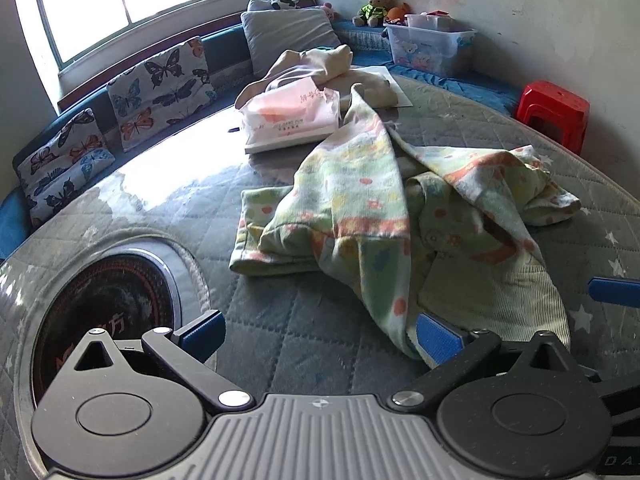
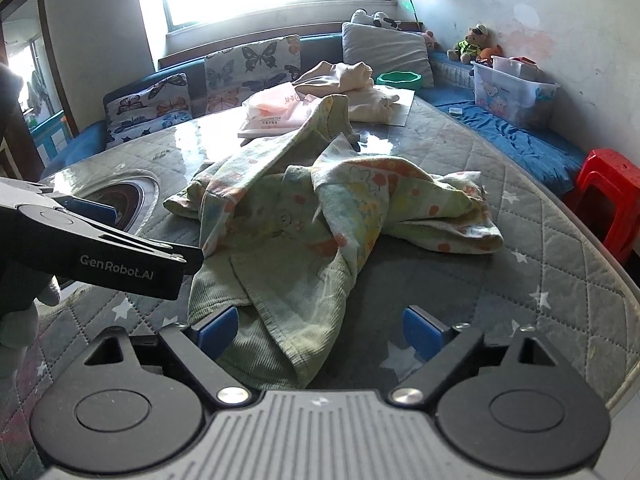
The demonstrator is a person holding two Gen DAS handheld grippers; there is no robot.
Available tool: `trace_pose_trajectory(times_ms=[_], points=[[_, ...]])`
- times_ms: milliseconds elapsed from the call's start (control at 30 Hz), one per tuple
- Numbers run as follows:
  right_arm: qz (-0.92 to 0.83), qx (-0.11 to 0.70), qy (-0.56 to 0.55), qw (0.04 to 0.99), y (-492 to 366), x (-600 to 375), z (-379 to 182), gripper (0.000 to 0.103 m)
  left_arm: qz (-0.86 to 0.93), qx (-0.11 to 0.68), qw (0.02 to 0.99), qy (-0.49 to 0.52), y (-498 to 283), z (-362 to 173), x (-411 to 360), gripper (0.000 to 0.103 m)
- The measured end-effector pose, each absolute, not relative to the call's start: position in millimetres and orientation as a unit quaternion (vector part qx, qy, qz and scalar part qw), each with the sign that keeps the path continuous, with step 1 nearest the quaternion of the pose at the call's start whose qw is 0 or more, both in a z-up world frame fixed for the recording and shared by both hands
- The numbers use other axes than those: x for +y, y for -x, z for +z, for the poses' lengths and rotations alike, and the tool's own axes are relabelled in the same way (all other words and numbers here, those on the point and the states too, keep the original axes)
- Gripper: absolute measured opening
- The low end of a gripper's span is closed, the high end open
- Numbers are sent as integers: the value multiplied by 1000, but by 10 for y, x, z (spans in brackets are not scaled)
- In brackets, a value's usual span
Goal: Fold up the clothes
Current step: 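Grasp the shirt edge with the left gripper while the right gripper grasps another edge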
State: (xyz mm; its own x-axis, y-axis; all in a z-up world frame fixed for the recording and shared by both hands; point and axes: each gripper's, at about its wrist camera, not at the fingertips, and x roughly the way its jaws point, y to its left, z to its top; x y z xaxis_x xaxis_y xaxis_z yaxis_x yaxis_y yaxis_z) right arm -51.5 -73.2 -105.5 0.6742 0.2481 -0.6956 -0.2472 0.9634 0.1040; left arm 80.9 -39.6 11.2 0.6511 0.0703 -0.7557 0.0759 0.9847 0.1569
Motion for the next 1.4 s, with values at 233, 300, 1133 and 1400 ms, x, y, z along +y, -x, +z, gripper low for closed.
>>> trace_pose_trajectory(times_ms=[233, 300, 1133, 1400], points=[[141, 378, 4, 915, 409, -732, -1046, 84, -12, 410, 906, -100, -940, 165, -484, 100], [141, 376, 5, 916, 371, -731, -1042, 82, -13, 407, 907, -105, -1002, 184, -516, 98], [147, 369, 18, 918, -24, -723, -1067, 46, -42, 427, 895, -120, -1360, 67, -551, 22], [140, 364, 23, 921, -7, -748, -1085, 18, -49, 421, 901, -94, -1293, 150, -415, 13]])
